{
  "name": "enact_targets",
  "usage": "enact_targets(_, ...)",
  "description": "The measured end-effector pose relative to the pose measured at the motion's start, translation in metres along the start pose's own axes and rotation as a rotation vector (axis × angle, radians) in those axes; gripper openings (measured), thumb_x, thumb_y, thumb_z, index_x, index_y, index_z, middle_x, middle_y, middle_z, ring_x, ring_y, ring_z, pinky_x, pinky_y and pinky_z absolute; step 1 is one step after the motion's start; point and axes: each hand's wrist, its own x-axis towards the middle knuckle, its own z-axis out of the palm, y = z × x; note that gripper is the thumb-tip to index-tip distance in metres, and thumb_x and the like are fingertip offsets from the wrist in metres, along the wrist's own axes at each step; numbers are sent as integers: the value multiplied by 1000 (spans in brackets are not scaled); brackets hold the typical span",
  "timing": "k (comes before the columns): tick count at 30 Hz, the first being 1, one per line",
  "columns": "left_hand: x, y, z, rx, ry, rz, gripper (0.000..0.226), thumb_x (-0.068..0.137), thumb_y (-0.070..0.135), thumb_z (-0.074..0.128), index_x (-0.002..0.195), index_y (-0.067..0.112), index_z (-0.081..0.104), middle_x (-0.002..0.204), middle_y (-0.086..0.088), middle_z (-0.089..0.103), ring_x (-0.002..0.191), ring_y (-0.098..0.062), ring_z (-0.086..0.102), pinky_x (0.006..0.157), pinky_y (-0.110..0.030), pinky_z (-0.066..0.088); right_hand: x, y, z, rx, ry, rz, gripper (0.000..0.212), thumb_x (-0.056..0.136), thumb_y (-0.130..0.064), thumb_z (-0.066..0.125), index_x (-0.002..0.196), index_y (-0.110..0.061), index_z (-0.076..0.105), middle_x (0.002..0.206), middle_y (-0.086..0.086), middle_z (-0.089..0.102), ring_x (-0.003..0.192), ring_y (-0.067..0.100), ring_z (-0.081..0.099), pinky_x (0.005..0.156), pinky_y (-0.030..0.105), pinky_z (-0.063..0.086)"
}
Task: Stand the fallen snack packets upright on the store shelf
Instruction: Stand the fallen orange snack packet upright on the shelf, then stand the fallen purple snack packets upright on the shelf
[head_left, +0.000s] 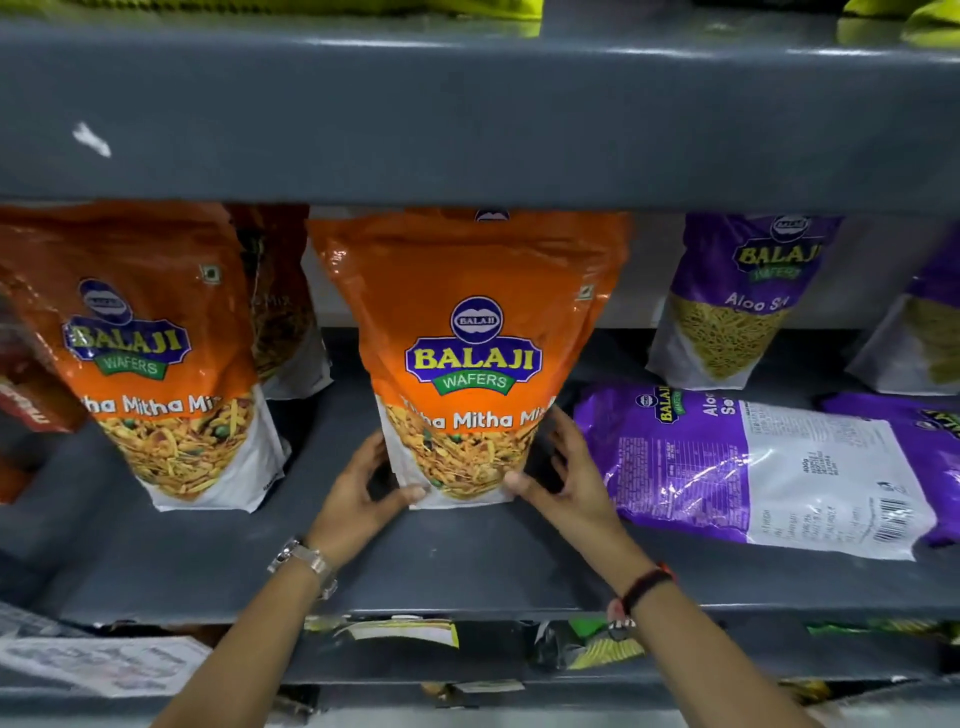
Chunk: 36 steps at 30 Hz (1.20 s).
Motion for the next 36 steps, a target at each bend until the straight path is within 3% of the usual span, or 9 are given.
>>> enact_targets(5, 7, 5, 12, 42, 59, -2, 65, 69, 6, 72, 120, 26, 35, 118, 4, 49, 111, -15, 48, 88, -17, 38, 4, 5, 5, -76, 40, 1, 55, 75, -10, 71, 103, -44, 37, 106, -31, 46, 94, -27, 43, 74, -8, 35)
enact_targets(10, 1, 5, 15, 89, 115, -49, 91, 57, 36, 76, 132, 21, 29, 132, 0, 45, 125, -17, 41, 99, -35, 37, 2, -1, 5, -95, 18, 16, 62, 75, -15, 71, 116, -36, 30, 108, -30, 44, 102, -15, 42, 73, -9, 34)
enact_targets(16, -39, 46, 72, 253, 682, 160, 59, 66, 13, 72, 118, 3, 45, 122, -28, 46, 115, -30, 40, 98, -31, 32, -6, -26, -52, -162, 142, -21, 75, 74, -14, 72, 136, -14, 30, 132, -4, 44, 123, 10, 41, 96, 11, 35)
enact_targets(20, -43, 71, 152, 54, 454, 118, 30, 69, 17, 66, 94, 20, 49, 90, -4, 57, 83, -3, 53, 79, -19, 40, -3, -34, -148, -384, 249, -81, 47, 78, -12, 67, 121, -4, 51, 122, 9, 58, 114, 19, 53, 83, -4, 34)
enact_targets(23, -34, 84, 213, -358, 363, -313, 22, 77, 14, 66, 79, 22, 46, 71, 2, 56, 61, 1, 52, 71, -26, 40, 4, -27, -229, -675, 169, 11, 36, 84, -19, 62, 116, -5, 56, 119, 18, 63, 111, 30, 58, 92, 27, 43)
enact_targets(27, -28, 104, 262, -788, 321, -781, 44, 83, 21, 58, 119, 0, 45, 114, -17, 56, 97, -26, 52, 92, -36, 40, 10, -23, -287, -710, -26, 305, 51, 87, -40, 53, 128, -11, 46, 134, 12, 52, 112, 26, 55, 94, 32, 44)
enact_targets(30, -22, 116, 284, -899, 182, -804, 27, 87, 20, 50, 110, 4, 53, 127, -22, 48, 120, -32, 46, 109, -39, 26, 18, -24, -302, -695, -245, 499, 61, 88, -43, 48, 138, -11, 31, 147, 9, 34, 124, 23, 43, 89, 24, 37)
enact_targets(33, -11, 118, 296, -957, 217, -771, 8, 88, 8, 48, 91, 7, 55, 109, -15, 54, 82, -23, 55, 97, -42, 36, 24, -22, -313, -739, -371, 503, 56, 88, -39, 51, 132, -8, 38, 132, 5, 43, 128, 23, 37, 98, 24, 32)
enact_targets(36, -2, 114, 298, -914, 301, -733, 12, 88, 0, 45, 85, 4, 55, 75, -9, 61, 63, -19, 54, 79, -37, 51, 23, -11, -322, -649, -362, 434, 41, 76, -46, 63, 103, -16, 58, 104, 3, 59, 97, 19, 55, 86, 31, 43)
